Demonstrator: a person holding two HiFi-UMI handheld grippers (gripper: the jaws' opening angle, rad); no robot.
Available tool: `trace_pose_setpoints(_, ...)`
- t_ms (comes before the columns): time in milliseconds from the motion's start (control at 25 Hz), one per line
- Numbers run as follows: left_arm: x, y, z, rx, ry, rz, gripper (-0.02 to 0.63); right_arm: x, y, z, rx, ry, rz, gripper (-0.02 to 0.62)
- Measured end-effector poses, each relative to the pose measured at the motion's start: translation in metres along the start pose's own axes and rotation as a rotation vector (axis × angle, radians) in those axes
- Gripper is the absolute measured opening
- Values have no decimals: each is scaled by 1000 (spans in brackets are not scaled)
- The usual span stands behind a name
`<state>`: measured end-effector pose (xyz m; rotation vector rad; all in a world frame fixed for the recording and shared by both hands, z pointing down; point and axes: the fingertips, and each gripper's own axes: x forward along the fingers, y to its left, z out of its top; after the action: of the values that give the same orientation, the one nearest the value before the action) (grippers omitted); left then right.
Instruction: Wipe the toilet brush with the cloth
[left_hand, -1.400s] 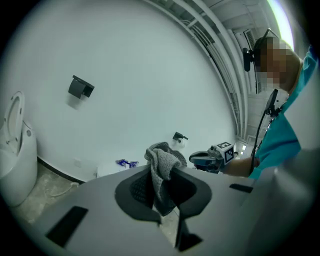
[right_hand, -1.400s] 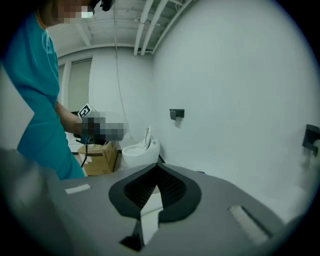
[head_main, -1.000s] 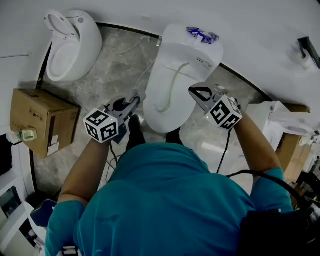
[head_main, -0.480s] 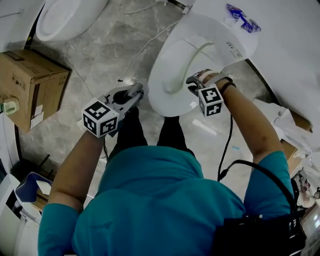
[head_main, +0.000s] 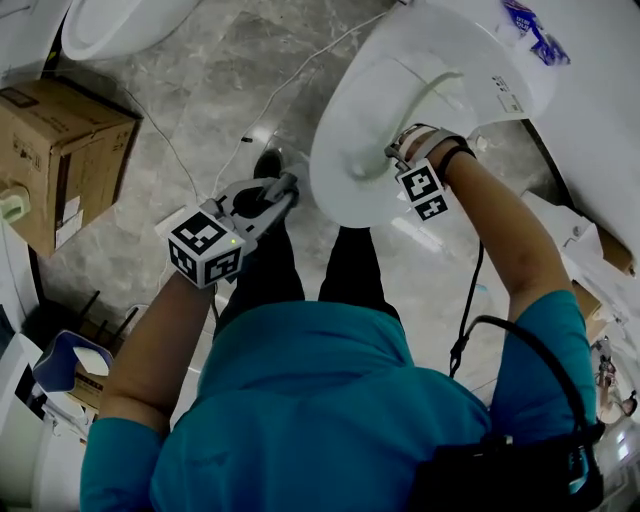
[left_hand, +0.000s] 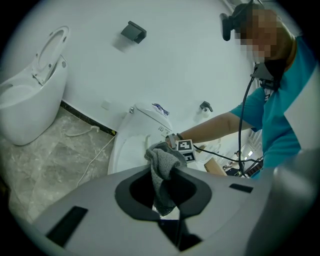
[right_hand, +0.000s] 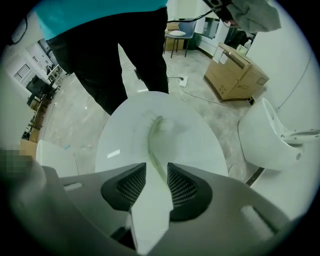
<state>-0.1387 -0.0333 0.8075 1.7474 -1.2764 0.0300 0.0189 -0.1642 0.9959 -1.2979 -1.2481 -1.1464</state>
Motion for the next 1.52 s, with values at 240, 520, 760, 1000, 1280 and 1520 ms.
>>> trace_pose_setpoints(240, 5, 7, -9, -25, 11, -4, 38, 26, 6, 3, -90, 32, 26, 132)
trace_pose_setpoints(520, 6, 12, -8, -38, 18, -5, 38, 43, 3, 7, -101, 37, -1, 97)
trace_pose_setpoints(760, 7, 14, -6, -52, 14, -1, 38, 41, -2, 7, 124, -2, -26, 64)
trace_pose_setpoints(1000, 2, 6, 4, -42, 4, -3, 38, 3, -18, 8, 482, -111, -81, 64)
trace_pose_setpoints(1280, -14, -15, 44, 17, -40, -13, 38, -84, -48, 9, 884, -280, -255, 64)
trace_pose_setpoints(1520, -30, -55, 98, 96, -101, -40, 38, -215, -89, -24, 1300, -528, -497, 64)
